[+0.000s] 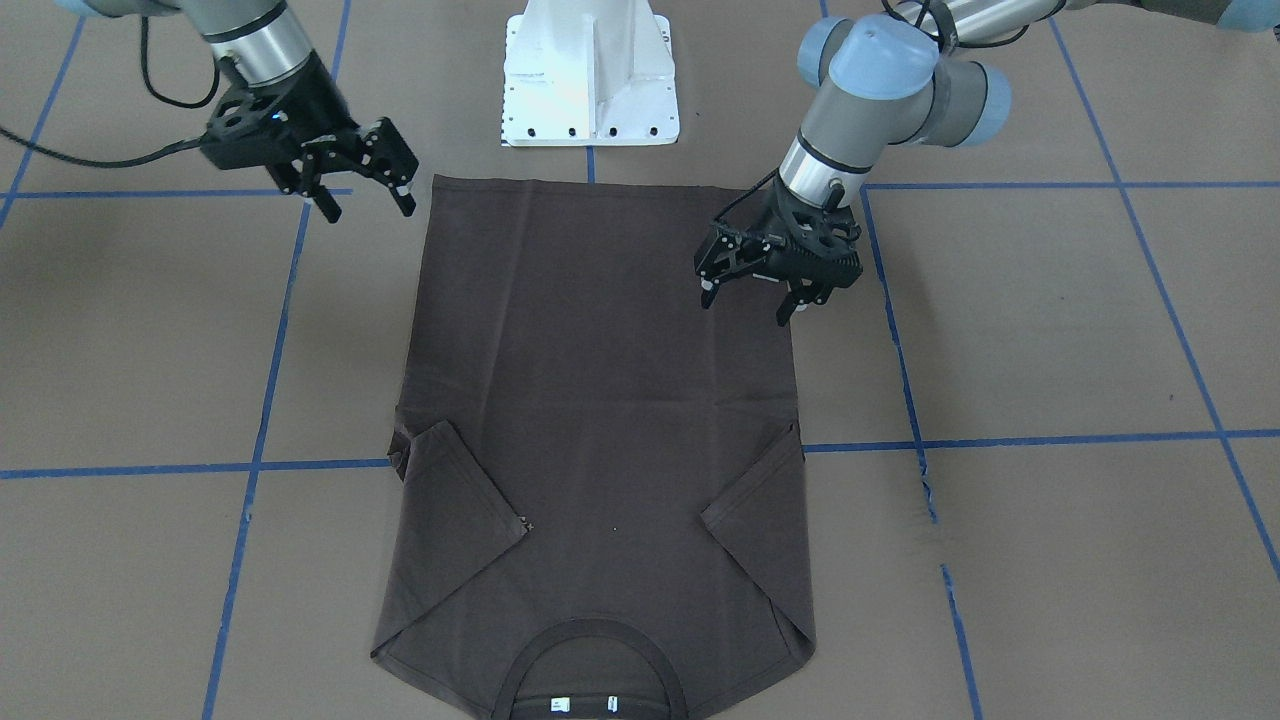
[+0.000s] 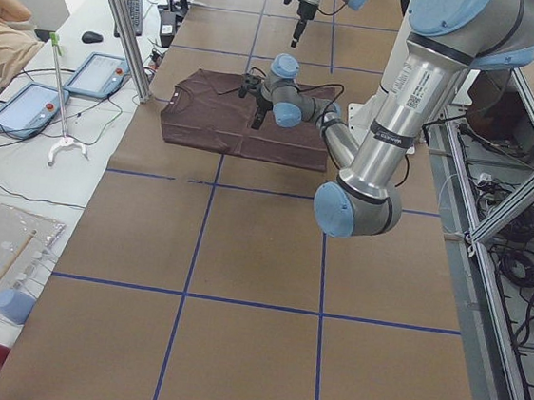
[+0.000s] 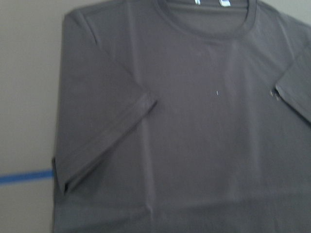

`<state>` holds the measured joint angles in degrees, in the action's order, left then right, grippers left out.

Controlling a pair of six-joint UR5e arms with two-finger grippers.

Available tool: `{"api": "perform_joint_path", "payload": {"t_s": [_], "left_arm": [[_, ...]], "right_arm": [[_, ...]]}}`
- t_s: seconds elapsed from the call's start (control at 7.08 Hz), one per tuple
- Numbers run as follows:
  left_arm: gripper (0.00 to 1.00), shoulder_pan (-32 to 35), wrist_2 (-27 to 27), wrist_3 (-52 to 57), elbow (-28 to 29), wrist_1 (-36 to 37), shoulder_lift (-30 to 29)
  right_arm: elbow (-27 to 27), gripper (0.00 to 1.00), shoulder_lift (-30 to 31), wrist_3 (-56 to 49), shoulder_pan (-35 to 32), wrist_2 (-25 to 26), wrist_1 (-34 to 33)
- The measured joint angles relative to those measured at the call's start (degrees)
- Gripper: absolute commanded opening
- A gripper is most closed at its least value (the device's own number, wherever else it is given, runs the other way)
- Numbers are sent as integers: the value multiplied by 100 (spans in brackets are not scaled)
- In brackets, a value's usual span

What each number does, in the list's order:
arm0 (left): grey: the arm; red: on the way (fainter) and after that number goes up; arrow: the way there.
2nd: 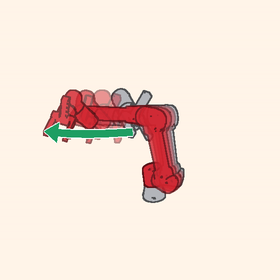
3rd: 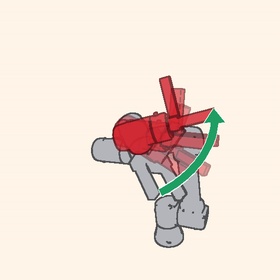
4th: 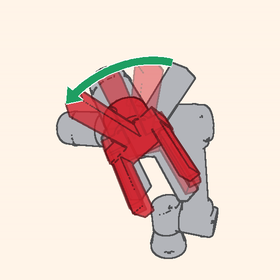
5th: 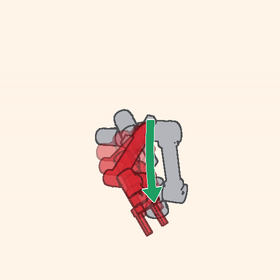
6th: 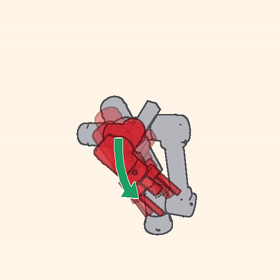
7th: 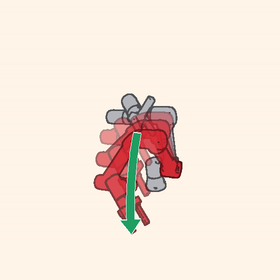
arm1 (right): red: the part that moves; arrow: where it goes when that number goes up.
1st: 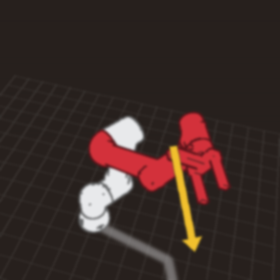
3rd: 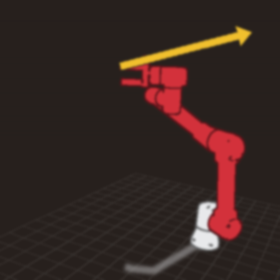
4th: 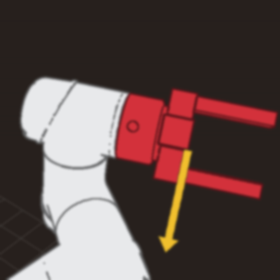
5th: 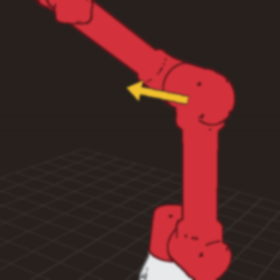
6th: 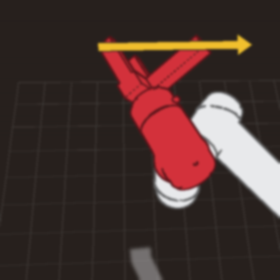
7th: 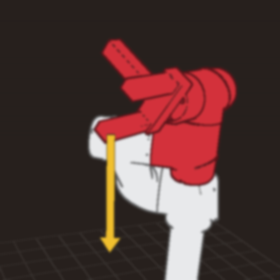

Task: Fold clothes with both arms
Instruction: 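Lower both grippers to the shirt hem corners nearest the robot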

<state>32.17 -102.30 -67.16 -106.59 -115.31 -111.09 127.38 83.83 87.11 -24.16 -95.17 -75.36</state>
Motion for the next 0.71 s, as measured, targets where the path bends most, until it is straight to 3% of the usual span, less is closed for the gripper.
{"api": "perform_joint_path", "payload": {"t_s": [0.14, 0.28, 0.57, 0.71], "left_arm": [[100, -419, 231, -342, -411, -1, 421], [87, -838, 386, -745, -758, -1, 846], [63, -1623, 812, -1508, -1079, 11, 1469], [61, -1904, 1010, -1786, -1088, 36, 1617]], "right_arm": [[137, 99, 180, 656, 841, 800, 2], [235, 99, 329, 1001, 1425, 1326, 3], [302, 100, 471, 1188, 1836, 1718, 3], [309, 100, 488, 1204, 1879, 1761, 3]]}}
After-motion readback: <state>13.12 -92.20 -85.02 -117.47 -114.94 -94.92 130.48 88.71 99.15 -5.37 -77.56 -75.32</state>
